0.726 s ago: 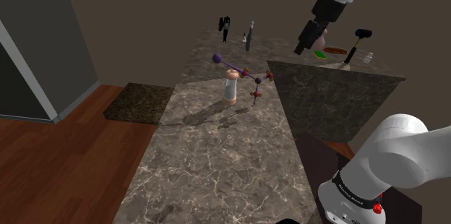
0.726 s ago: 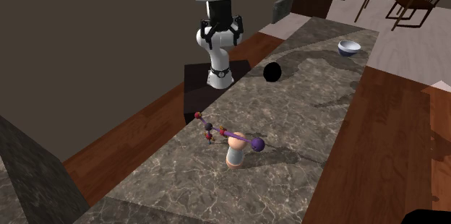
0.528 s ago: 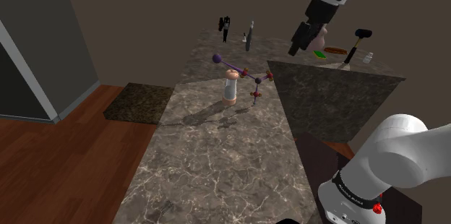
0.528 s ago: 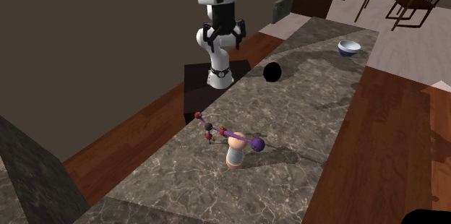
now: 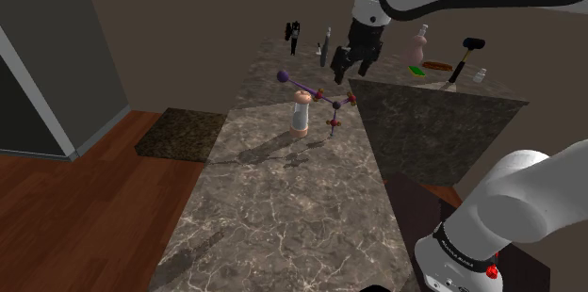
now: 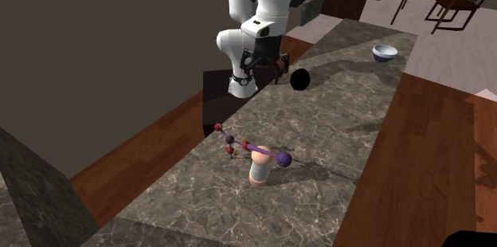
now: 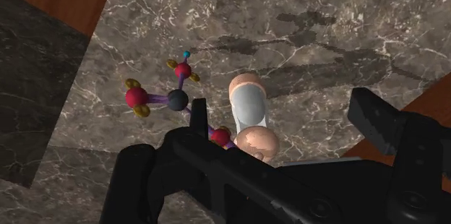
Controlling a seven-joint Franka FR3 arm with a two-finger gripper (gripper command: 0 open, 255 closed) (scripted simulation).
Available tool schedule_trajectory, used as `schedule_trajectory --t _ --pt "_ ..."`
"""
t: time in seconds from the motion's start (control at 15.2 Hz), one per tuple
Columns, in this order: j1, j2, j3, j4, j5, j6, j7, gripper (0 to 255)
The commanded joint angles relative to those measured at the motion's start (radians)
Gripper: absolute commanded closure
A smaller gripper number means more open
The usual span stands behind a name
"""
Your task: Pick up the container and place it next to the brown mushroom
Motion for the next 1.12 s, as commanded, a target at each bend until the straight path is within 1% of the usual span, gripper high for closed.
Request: schedule_trajectory --t 0.0,0.26,0.53,0.73,0.92,0.99,1.06 --pt "-0.016 0.081 0.043 0.036 -0.028 0.023 0.099 0" --pt "-0.046 0.259 0.107 0.137 -0.108 0.04 0.287 0" --pt "-0.055 0.448 0.141 0.267 -0.203 0.022 0.469 0" --pt "-0.046 0.593 0.144 0.383 -0.272 -0.012 0.591 0" --pt "-0.025 0.738 0.128 0.515 -0.329 -0.059 0.694 0" --pt "-0.019 0.768 0.122 0.544 -0.338 -0.07 0.712 0" --pt "-0.02 0.769 0.119 0.533 -0.34 -0.057 0.714 0"
